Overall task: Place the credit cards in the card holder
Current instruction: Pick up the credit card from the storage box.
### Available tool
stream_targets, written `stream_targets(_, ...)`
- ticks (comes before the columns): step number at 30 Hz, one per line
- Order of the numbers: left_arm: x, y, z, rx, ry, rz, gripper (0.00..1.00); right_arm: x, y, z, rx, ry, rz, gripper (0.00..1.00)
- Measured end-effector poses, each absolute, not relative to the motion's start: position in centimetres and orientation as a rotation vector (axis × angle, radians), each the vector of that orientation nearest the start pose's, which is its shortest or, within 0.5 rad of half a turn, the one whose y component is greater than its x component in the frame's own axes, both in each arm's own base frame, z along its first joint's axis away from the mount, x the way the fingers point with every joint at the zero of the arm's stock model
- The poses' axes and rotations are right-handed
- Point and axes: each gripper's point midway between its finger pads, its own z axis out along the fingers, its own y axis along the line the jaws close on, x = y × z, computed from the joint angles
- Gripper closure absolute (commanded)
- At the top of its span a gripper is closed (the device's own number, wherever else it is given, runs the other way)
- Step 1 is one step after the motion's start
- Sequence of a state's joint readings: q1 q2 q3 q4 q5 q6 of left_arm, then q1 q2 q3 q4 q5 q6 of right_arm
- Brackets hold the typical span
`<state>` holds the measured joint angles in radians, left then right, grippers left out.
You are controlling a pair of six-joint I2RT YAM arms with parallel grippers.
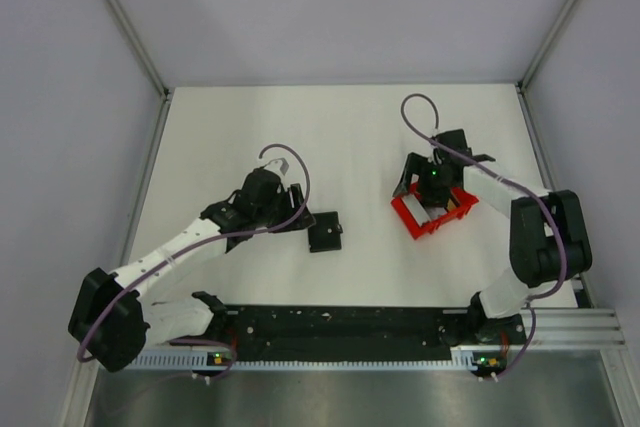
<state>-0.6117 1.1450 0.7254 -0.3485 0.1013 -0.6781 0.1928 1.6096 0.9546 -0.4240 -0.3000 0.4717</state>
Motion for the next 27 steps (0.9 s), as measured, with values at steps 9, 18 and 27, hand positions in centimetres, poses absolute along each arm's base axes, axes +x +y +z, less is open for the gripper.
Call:
stream_targets(9,23.1,-21.7,11.5,-0.026,2.463,-0.735,0.39,31.9,13.3,6.6,0.164,2.662,0.589,0.18)
stream_targets(18,23.0,-21.8,11.6,-0.021,2.462,-0.745,0.39,29.9,13.7,5.0,0.001,2.751,0.555,0.27)
stream_targets(27,23.0,-21.8,11.4,-0.022,2.467,-0.742,0.39,29.7,14.0,5.4,-0.034,2.754,0.557,0.32)
